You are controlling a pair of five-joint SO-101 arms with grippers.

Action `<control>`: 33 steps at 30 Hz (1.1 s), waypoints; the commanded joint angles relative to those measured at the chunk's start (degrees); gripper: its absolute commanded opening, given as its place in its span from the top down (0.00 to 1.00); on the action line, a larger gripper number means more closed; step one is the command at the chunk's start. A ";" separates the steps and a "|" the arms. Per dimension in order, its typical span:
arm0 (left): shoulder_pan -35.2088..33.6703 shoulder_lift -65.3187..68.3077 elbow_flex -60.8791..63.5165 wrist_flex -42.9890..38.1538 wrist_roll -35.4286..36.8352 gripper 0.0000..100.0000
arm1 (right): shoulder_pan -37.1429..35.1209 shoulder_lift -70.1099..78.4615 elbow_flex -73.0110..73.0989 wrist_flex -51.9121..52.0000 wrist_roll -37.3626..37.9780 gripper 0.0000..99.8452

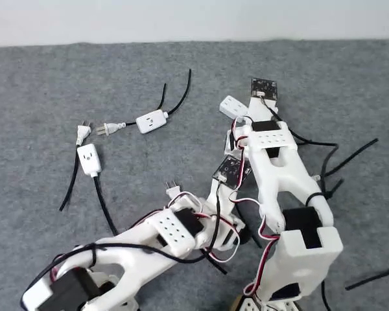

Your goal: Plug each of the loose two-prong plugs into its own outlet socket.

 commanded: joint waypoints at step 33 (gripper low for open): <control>0.53 7.91 -6.46 -8.09 0.35 0.99 | -2.51 -12.09 -30.42 33.71 13.89 0.99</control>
